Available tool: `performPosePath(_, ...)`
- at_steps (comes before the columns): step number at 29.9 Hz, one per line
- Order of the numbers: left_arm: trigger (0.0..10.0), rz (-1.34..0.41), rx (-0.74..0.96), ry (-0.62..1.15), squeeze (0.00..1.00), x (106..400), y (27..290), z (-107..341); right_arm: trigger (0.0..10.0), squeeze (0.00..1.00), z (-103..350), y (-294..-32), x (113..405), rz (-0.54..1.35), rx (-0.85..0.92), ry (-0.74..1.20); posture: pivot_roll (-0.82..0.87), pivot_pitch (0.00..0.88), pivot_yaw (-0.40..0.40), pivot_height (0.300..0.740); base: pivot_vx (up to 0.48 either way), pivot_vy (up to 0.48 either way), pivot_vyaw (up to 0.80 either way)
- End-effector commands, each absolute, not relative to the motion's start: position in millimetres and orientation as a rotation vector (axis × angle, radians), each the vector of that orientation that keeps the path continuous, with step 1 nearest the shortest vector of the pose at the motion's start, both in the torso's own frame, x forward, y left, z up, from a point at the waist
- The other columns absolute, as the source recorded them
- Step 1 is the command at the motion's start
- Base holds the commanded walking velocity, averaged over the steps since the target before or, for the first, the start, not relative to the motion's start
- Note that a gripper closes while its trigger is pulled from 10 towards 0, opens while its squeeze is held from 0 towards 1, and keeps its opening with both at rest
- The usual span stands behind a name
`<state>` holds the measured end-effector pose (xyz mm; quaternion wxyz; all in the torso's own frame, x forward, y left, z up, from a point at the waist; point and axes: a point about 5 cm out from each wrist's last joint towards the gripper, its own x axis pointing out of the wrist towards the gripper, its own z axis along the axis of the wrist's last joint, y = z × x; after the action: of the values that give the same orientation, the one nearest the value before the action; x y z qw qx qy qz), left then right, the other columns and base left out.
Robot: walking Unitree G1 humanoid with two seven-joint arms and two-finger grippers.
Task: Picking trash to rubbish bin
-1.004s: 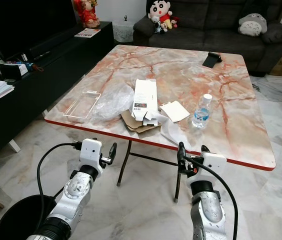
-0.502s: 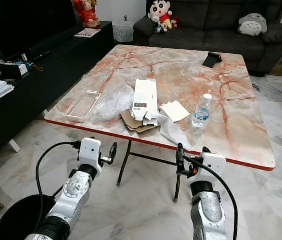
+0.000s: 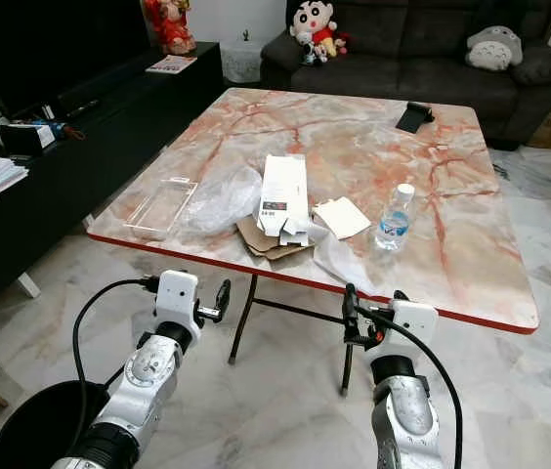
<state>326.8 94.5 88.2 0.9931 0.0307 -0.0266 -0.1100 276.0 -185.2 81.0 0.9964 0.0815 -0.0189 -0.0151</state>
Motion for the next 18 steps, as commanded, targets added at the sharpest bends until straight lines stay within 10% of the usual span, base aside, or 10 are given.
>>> performPosePath(1, 10.0, -0.223, 0.067, -0.009, 0.0, 325, 96, 80, 10.0, 0.0, 82, -185, 277, -0.029, 0.178, -0.043, 0.04, 0.041, 0.011, 0.74, 0.27, 0.0, 0.0)
performPosePath(18, 10.0, -0.092, 0.229, 0.546, 0.0, 257, 171, -31, 10.0, 0.0, 83, -187, 278, -0.04, 0.176, -0.041, 0.04, 0.038, 0.008, 0.74, 0.259, 0.0, 0.0)
